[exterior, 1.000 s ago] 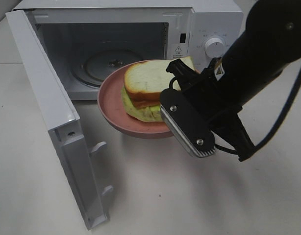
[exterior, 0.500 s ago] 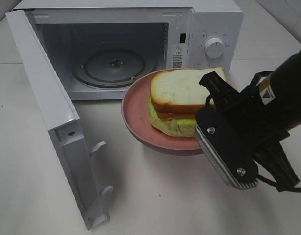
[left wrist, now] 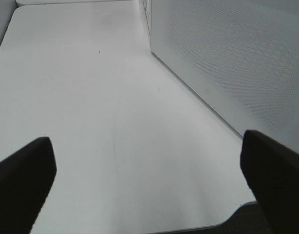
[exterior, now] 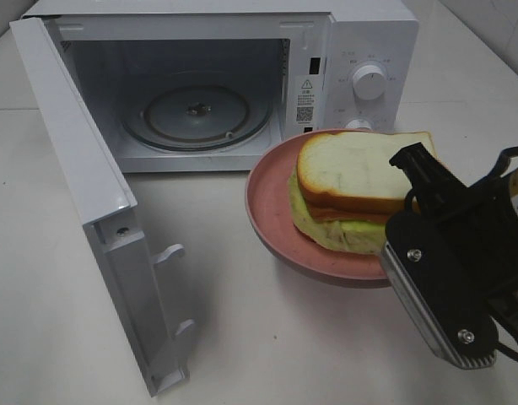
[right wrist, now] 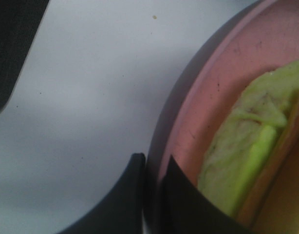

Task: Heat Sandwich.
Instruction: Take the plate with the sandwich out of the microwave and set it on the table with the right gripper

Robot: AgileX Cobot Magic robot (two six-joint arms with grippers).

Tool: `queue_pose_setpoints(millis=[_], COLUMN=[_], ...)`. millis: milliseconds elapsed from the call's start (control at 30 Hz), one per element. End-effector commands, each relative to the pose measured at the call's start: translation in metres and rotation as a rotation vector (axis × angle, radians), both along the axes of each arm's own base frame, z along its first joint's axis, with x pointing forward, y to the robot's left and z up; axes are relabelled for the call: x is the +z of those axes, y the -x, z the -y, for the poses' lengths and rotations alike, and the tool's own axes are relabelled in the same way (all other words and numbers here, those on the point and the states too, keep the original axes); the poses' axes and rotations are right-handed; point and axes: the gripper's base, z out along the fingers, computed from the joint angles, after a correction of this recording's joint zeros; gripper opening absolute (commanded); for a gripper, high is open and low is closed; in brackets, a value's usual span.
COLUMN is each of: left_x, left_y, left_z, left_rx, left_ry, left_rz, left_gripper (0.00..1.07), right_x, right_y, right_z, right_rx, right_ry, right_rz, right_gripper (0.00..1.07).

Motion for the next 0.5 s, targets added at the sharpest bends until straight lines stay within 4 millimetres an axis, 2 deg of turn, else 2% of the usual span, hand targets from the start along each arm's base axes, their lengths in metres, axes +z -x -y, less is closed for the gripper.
queue_pose_setpoints(millis=[33, 267, 500], left_x=[0.000, 0.000, 0.000], left_y=[0.002, 0.002, 0.002], left_z=[0.000, 0.000, 0.000], left_rx=[0.001, 0.001, 0.001], left_ry=[0.010, 0.010, 0.010], left_rz=[0.025, 0.025, 0.025], left_gripper=[0.98, 0.98, 0.98], right_x=[0.004, 0.004, 0.004], right_y=[0.003, 0.011, 0.010], right_z=[0.007, 0.018, 0.025], right_rx=[-0.038, -0.136, -0.281], right_ry=[-0.012, -0.013, 0.001], right_rz=[0.050, 0.051, 0.048], right_gripper=[0.00, 0.00, 0.00])
